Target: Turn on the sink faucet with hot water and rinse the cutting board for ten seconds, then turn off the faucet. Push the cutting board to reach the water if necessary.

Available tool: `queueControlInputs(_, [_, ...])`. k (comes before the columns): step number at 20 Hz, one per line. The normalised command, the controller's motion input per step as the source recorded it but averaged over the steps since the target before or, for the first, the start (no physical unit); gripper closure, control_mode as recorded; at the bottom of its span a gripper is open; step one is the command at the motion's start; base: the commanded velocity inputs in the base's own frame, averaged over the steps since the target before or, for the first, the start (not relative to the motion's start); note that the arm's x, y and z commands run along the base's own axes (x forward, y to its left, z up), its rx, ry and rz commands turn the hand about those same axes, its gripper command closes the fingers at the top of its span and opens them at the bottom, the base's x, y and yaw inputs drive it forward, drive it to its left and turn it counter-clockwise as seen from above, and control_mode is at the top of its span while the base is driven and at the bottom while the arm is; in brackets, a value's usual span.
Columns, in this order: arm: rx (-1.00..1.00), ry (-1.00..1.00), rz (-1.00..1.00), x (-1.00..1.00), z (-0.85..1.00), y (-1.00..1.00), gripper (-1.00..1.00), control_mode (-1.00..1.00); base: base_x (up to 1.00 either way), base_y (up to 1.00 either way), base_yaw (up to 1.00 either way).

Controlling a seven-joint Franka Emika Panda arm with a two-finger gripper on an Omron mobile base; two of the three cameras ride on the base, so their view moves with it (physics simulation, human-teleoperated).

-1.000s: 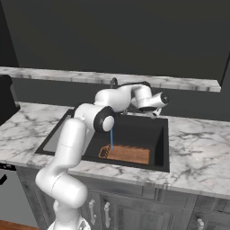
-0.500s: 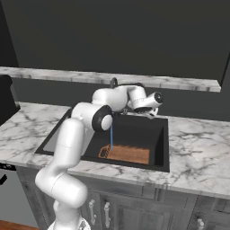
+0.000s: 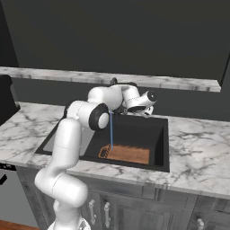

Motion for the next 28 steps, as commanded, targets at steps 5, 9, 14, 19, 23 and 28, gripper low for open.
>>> queueControlInputs(5, [0.0, 0.0, 0.0, 0.02, 0.0, 0.0, 1.0, -1.0, 0.0, 0.0, 0.0])
queueControlInputs(9, [0.0, 0.0, 0.0, 0.0, 0.0, 0.0, 1.0, -1.0, 0.0, 0.0, 0.0])
queueControlInputs(14, [0.0, 0.0, 0.0, 0.0, 0.0, 0.03, 1.0, -1.0, 0.0, 0.0, 0.0])
queueControlInputs(19, [0.0, 0.0, 0.0, 0.0, 0.0, 0.1, 1.0, -1.0, 0.0, 0.0, 0.0])
queueControlInputs(23, [0.0, 0.0, 0.0, 0.0, 0.0, 0.21, 1.0, -1.0, 0.0, 0.0, 0.0])
queueControlInputs(28, [0.0, 0.0, 0.0, 0.0, 0.0, 0.21, 1.0, -1.0, 0.0, 0.0, 0.0])
